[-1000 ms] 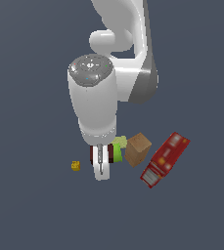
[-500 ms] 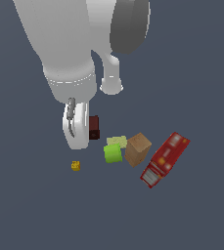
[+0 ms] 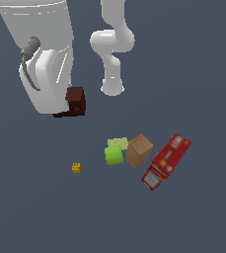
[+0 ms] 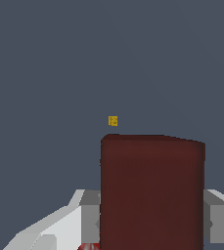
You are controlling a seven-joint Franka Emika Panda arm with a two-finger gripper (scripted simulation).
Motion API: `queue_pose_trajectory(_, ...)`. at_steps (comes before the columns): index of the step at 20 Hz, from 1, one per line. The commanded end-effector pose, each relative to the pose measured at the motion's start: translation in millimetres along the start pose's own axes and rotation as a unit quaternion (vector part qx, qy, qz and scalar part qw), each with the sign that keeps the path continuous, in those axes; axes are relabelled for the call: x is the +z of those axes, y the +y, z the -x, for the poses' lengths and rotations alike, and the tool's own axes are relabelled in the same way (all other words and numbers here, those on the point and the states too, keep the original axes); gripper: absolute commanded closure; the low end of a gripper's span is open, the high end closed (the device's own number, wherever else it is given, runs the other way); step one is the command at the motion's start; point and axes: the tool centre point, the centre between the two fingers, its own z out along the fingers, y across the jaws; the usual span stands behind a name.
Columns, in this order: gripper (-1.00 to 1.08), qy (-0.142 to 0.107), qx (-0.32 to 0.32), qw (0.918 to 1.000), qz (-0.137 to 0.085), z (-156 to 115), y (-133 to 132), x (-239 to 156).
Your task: Pick up a designated object from a clutter of objects.
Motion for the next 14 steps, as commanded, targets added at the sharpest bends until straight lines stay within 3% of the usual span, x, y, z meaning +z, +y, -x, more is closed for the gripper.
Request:
queue_pose_trajectory(1,1.08,0.000,0.000,1.0000,0.000,-4.7,3.1,-14.2)
queue_pose_trajectory(14,1.08,0.000,-0.001,1.0000,0.001,-10.6,4.8,-29.2)
